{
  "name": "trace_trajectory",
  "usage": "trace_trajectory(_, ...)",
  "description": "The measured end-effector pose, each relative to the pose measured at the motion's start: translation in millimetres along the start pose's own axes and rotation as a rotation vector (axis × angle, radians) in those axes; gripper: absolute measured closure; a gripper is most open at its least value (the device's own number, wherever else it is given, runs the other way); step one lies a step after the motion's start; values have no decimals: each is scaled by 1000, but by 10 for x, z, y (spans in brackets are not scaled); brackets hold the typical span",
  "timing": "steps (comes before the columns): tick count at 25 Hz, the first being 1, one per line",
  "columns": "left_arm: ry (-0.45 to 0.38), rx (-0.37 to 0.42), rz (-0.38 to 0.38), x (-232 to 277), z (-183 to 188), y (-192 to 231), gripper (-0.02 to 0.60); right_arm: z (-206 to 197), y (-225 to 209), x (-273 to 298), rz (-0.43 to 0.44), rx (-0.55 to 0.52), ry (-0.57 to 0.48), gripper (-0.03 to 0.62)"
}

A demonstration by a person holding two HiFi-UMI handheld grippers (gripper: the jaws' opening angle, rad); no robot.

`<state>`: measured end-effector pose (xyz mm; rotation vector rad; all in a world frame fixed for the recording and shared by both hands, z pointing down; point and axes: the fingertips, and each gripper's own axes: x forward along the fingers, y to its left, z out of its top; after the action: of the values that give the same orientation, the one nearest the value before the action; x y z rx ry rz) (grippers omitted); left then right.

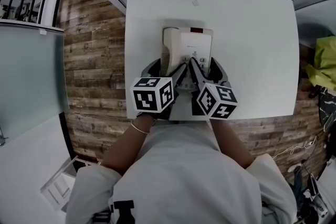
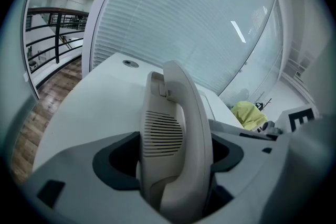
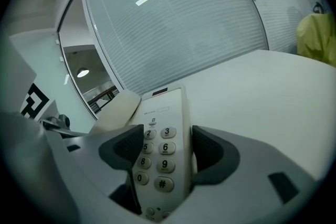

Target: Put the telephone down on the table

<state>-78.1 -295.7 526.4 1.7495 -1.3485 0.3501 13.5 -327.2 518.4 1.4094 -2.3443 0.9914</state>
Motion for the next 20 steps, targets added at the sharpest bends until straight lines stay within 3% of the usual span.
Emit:
trace_trajectory(13,-80,-1,-15,-133,58,-3,235,108,17,-79,9,-67,-12,289)
trace_trajectory(20,-148,53,-1,-303,124,-61,235,214,32,-193,10,-87,-53,289)
